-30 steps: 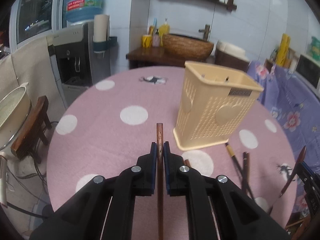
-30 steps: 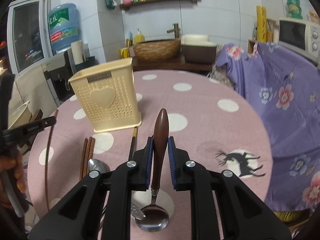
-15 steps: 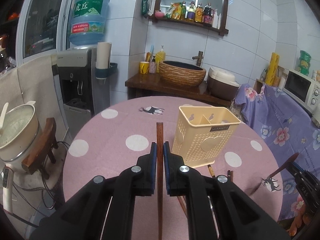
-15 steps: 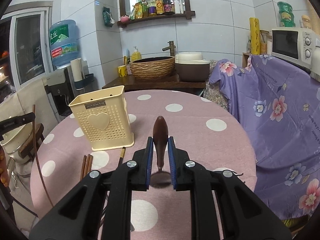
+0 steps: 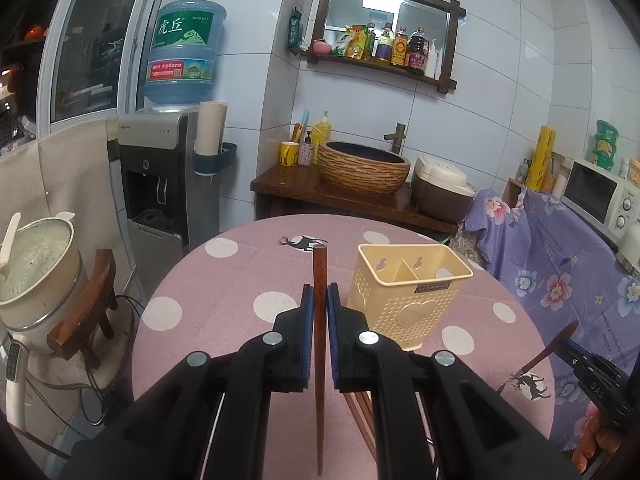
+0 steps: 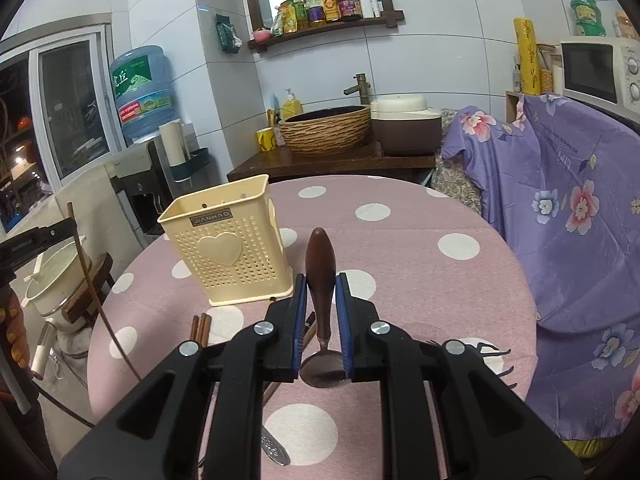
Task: Organize utensils
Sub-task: 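Lift both held utensils and carry them over the beige holder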
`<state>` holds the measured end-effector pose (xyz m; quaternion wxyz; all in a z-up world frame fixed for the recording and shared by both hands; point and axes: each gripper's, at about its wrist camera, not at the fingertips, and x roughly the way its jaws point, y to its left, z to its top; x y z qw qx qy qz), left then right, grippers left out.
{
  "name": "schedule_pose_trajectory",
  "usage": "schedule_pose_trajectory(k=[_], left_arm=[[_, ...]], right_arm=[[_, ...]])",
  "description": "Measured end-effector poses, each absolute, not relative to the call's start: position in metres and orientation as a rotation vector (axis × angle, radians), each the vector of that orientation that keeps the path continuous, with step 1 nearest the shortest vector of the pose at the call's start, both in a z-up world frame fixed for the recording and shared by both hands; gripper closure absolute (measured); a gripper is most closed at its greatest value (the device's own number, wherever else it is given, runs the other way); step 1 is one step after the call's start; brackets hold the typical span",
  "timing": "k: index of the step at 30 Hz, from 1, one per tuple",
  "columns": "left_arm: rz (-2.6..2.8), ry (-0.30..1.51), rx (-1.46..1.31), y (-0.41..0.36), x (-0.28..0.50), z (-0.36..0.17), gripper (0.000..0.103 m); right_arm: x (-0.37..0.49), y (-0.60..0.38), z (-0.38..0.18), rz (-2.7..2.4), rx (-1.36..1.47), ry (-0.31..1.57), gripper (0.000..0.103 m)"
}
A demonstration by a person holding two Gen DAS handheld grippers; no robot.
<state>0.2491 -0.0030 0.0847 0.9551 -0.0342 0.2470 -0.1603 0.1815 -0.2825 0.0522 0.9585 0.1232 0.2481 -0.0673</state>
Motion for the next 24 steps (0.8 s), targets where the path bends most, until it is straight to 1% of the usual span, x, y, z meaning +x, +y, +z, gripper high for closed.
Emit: schedule_pose_trajectory(k=[10, 14, 24], left_arm=[[-0.333, 0.462, -0.084, -0.004, 0.258, 0.111, 0.095], [-0.353, 0.429, -0.089, -0.007, 0.266, 0.141, 0.095], [-0.393, 0.356, -0.131, -0.040, 0.296, 0.223, 0.095]], right_arm=[[0.203, -0.282, 0.077, -0.086, 0.232, 0.497, 0.088], [0.218, -0.280, 0.098, -0.051, 0.224, 0.483, 0.088], [0.286, -0.262, 0.185, 0.008, 0.219, 0.389, 0.088]])
